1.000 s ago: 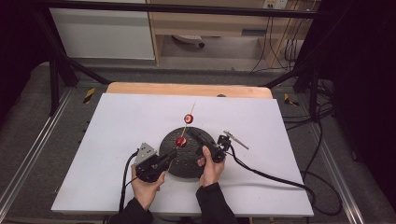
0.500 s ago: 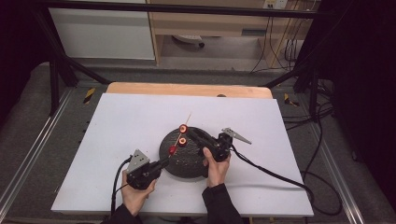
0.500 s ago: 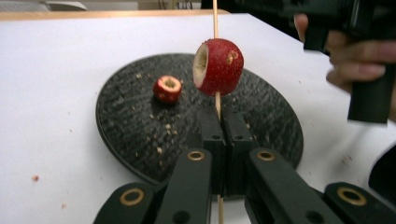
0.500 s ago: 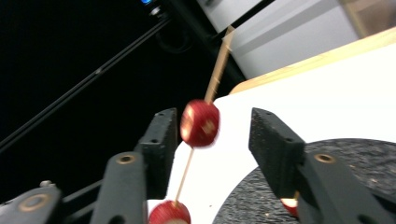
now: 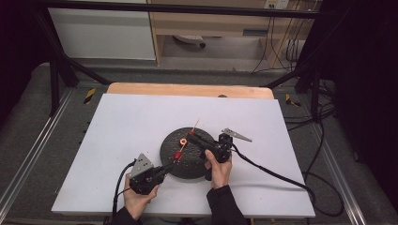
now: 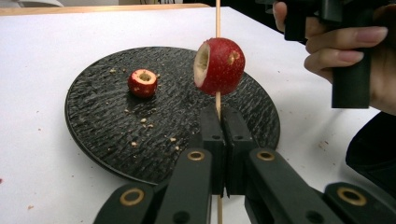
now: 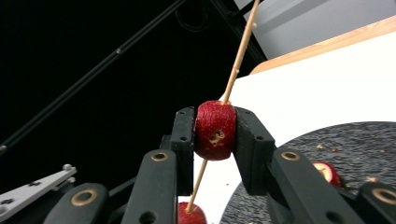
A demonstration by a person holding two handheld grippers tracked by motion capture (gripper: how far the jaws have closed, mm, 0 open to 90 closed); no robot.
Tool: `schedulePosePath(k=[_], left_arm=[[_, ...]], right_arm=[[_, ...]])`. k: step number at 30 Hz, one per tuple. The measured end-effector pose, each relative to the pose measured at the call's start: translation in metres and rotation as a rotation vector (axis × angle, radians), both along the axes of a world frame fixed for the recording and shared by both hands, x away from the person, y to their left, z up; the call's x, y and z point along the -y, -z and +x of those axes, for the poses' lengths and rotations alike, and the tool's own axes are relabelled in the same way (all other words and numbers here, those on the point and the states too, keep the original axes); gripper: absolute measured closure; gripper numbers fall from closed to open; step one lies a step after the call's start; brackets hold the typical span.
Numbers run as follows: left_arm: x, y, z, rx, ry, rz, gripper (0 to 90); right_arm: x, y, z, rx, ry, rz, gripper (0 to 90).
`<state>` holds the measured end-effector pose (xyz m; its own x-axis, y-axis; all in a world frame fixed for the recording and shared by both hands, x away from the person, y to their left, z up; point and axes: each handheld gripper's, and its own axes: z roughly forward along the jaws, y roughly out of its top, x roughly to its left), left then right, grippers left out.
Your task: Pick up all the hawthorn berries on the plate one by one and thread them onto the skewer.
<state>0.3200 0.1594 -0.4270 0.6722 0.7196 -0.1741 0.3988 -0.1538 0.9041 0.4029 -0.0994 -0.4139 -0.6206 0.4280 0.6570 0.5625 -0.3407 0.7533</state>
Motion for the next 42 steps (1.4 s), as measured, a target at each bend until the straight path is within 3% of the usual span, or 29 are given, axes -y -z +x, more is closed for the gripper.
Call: schedulePosePath(k=[9, 17, 22, 27, 32, 35, 38, 42], left_arm=[[0.005, -0.002, 0.006, -0.003, -0.001, 0.003, 88.4], [0.009, 0.000, 0.011, -0.013, 0.004, 0.000, 88.4], [-0.002, -0.001, 0.011, -0.026, 0.005, -0.011, 88.4], [-0.022, -0.003, 0.005, -0.037, 0.012, 0.012, 88.4], [-0.041, -0.004, 0.001, -0.055, 0.006, 0.078, 88.3], [-0.052, -0.004, -0.003, -0.059, -0.001, 0.115, 88.3], [-0.062, -0.002, -0.004, -0.068, -0.005, 0.132, 88.2], [-0.071, 0.001, -0.004, -0.085, 0.001, 0.152, 88.2]], right_arm=[[-0.005, 0.008, -0.005, -0.028, -0.042, -0.008, 72.8], [-0.009, 0.016, -0.011, -0.048, -0.065, -0.054, 72.3], [-0.005, 0.010, -0.011, -0.024, -0.049, -0.097, 56.5], [0.002, 0.000, -0.012, 0.019, -0.036, -0.217, 37.0], [0.008, -0.002, -0.007, 0.032, -0.056, -0.354, 20.4], [0.011, -0.001, -0.004, 0.034, -0.076, -0.449, 14.9], [0.013, -0.001, 0.000, 0.024, -0.094, -0.526, 10.7], [0.007, -0.004, 0.008, 0.008, -0.129, -0.668, 7.5]])
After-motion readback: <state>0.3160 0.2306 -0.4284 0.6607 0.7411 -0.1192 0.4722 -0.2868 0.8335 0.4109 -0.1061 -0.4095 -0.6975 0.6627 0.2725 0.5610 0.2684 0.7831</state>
